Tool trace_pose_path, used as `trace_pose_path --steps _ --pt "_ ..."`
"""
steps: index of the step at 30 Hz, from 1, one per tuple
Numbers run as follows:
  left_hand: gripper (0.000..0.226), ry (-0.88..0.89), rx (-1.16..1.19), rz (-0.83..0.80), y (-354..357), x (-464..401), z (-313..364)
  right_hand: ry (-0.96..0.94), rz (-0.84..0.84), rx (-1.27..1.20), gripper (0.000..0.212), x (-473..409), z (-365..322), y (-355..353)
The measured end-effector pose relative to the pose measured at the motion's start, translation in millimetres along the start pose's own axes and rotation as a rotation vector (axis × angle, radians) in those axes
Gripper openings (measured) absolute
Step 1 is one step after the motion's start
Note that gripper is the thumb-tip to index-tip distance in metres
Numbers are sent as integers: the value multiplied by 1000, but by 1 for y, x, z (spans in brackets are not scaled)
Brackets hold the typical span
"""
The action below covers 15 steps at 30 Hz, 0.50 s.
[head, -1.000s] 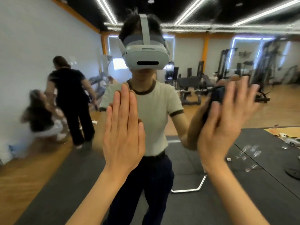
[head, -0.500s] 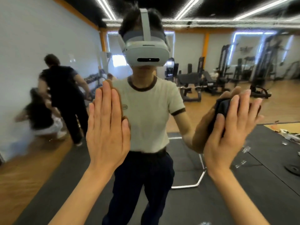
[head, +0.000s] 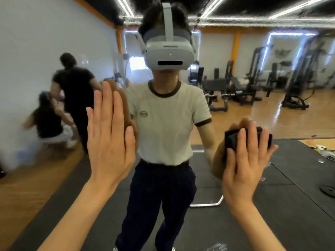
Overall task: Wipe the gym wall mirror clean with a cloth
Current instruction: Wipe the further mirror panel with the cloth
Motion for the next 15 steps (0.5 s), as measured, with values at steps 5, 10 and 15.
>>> trace_pose_path --steps 5,10,15 --pt "58 76 207 -27 22 -12 66 -260 -86 -12 59 24 -80 34" --pt "60 69 210 -20 39 -16 82 -428 -60 115 53 -2 -2 4" --pt "62 133 -16 -44 51 -8 82 130 39 -48 43 -30 67 -32"
Point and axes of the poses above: each hand's wrist, its own x-axis away from the middle knuckle, its own y-axis out of the palm, z = x × y, the point moved 2 cm from there along -x, towards the middle knuckle, and after that the axes turned 7 degrees about y, right-handed, at the moved point
